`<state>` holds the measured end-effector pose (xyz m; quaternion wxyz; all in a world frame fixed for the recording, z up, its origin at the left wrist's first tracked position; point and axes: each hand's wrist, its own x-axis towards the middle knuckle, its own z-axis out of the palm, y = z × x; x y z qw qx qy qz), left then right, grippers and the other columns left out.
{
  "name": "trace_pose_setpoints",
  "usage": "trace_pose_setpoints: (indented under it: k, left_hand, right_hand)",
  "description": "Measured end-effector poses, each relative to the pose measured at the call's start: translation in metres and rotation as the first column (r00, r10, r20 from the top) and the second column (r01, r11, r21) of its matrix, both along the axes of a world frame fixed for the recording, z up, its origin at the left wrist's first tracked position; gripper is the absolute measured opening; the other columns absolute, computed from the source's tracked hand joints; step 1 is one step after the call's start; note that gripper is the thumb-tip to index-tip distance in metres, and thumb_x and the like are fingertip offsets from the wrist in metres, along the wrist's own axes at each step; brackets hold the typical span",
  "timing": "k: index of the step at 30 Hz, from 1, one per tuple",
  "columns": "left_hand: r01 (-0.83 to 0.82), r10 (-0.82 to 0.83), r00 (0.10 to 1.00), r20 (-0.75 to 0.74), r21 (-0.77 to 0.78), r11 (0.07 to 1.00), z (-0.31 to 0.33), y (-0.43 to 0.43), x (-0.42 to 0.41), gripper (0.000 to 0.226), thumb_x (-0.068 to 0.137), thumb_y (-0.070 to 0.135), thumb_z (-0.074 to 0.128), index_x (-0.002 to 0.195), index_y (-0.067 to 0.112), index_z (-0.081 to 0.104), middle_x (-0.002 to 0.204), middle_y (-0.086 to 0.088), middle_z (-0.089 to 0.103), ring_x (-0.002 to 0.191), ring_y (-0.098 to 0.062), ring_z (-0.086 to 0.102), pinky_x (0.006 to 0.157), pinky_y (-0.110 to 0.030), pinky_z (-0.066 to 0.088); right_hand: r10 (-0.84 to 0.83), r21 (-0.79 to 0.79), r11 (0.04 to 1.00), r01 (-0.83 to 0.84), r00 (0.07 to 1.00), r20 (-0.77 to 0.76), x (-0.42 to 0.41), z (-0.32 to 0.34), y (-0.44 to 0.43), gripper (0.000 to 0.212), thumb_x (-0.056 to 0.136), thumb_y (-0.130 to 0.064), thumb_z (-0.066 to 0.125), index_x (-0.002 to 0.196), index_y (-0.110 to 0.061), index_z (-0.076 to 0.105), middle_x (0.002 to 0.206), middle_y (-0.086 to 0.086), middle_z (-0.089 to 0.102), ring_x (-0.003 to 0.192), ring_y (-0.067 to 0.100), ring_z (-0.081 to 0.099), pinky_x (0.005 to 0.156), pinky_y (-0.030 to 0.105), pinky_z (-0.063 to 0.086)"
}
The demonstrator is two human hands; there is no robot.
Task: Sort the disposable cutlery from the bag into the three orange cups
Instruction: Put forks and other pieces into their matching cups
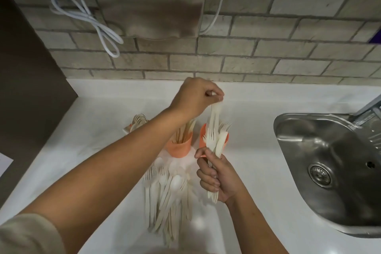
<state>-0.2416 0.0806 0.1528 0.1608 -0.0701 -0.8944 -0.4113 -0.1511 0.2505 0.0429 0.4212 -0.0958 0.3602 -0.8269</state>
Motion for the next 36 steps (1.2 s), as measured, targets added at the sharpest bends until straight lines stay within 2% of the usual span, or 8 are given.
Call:
trace_pose_setpoints:
  k: [6, 8, 10, 13, 17, 23, 29, 36]
  left_hand:
    - [0.189, -0.063, 0.933, 0.355, -0.334, 0.924, -0.026, 0.007, 0.008, 0.017, 0.1, 0.028, 0.066, 0.106, 0.025, 0.082, 0.104, 0.008, 0.077, 0.098, -0.012, 0.068, 0.091, -0.035, 0.055]
    - [0.178, -0.086, 0.95, 0.301, -0.291, 0.94, -0.027, 0.005, 0.013, 0.023, 0.102, 0.034, 0.061, 0.117, 0.028, 0.078, 0.112, 0.008, 0.073, 0.104, -0.01, 0.065, 0.094, -0.031, 0.052]
    - [0.158, -0.135, 0.954, 0.269, -0.067, 0.985, -0.019, 0.0, 0.019, 0.021, 0.1, 0.036, 0.065, 0.116, 0.031, 0.078, 0.109, 0.013, 0.073, 0.1, -0.003, 0.066, 0.092, -0.023, 0.052]
    - [0.193, -0.241, 0.895, 0.376, 0.16, 0.968, -0.006, -0.012, 0.024, 0.017, 0.097, 0.02, 0.069, 0.11, 0.026, 0.079, 0.1, 0.013, 0.078, 0.09, -0.003, 0.072, 0.082, -0.018, 0.056]
    - [0.056, -0.054, 0.956, 0.289, 0.001, 0.998, -0.008, -0.032, 0.02, 0.021, 0.097, 0.015, 0.067, 0.112, 0.025, 0.078, 0.099, 0.013, 0.076, 0.087, -0.002, 0.071, 0.082, -0.019, 0.056]
    - [0.112, 0.054, 0.935, 0.351, -0.436, 0.893, -0.033, -0.009, 0.01, 0.041, 0.098, 0.031, 0.067, 0.138, 0.025, 0.061, 0.129, 0.006, 0.067, 0.12, -0.017, 0.059, 0.096, -0.03, 0.047]
    - [-0.089, 0.191, 0.942, 0.275, -0.345, 0.935, -0.058, 0.004, -0.003, 0.021, 0.095, 0.016, 0.065, 0.111, 0.027, 0.073, 0.108, 0.003, 0.074, 0.103, -0.018, 0.067, 0.087, -0.034, 0.055]
    - [0.033, 0.068, 0.932, 0.356, -0.27, 0.962, -0.065, 0.0, -0.008, 0.016, 0.089, 0.022, 0.073, 0.105, 0.024, 0.069, 0.104, 0.009, 0.071, 0.102, -0.014, 0.066, 0.09, -0.032, 0.054]
  right_hand:
    - [0.012, -0.012, 1.0, -0.012, 1.0, -0.022, -0.003, 0.002, 0.003, 0.03, 0.094, -0.035, 0.074, 0.099, -0.007, 0.065, 0.055, -0.003, 0.028, 0.035, 0.003, 0.024, 0.033, 0.015, 0.023]
    - [0.01, -0.013, 1.0, -0.01, 1.0, -0.025, -0.003, 0.002, 0.004, 0.029, 0.095, -0.034, 0.073, 0.099, -0.006, 0.065, 0.056, -0.002, 0.027, 0.035, 0.003, 0.024, 0.034, 0.015, 0.021]
    - [0.011, -0.011, 1.0, -0.011, 1.0, -0.024, -0.004, 0.001, 0.006, 0.028, 0.095, -0.033, 0.073, 0.099, -0.007, 0.065, 0.057, -0.001, 0.025, 0.036, 0.003, 0.024, 0.034, 0.016, 0.019]
    - [0.011, -0.001, 1.0, -0.012, 1.0, -0.019, -0.006, 0.0, 0.007, 0.027, 0.094, -0.032, 0.074, 0.098, -0.007, 0.065, 0.057, -0.001, 0.026, 0.036, 0.004, 0.024, 0.034, 0.017, 0.017]
    - [0.003, -0.006, 1.0, -0.003, 1.0, 0.005, -0.008, -0.003, 0.007, 0.027, 0.093, -0.03, 0.075, 0.098, -0.006, 0.064, 0.056, -0.001, 0.026, 0.035, 0.004, 0.024, 0.034, 0.015, 0.021]
    - [-0.051, 0.013, 0.999, 0.051, 0.998, 0.038, -0.008, -0.003, 0.008, 0.016, 0.098, -0.023, 0.063, 0.095, -0.007, 0.064, 0.053, -0.003, 0.03, 0.034, 0.003, 0.025, 0.033, 0.015, 0.02]
    - [-0.083, 0.031, 0.996, 0.082, 0.996, 0.036, -0.009, 0.003, 0.014, 0.016, 0.101, -0.02, 0.056, 0.094, -0.008, 0.065, 0.054, -0.003, 0.029, 0.034, 0.003, 0.023, 0.033, 0.015, 0.017]
    - [-0.087, 0.013, 0.996, 0.087, 0.996, 0.01, -0.011, 0.001, 0.018, 0.022, 0.093, -0.027, 0.073, 0.097, -0.008, 0.064, 0.056, -0.003, 0.029, 0.036, 0.004, 0.021, 0.034, 0.016, 0.016]
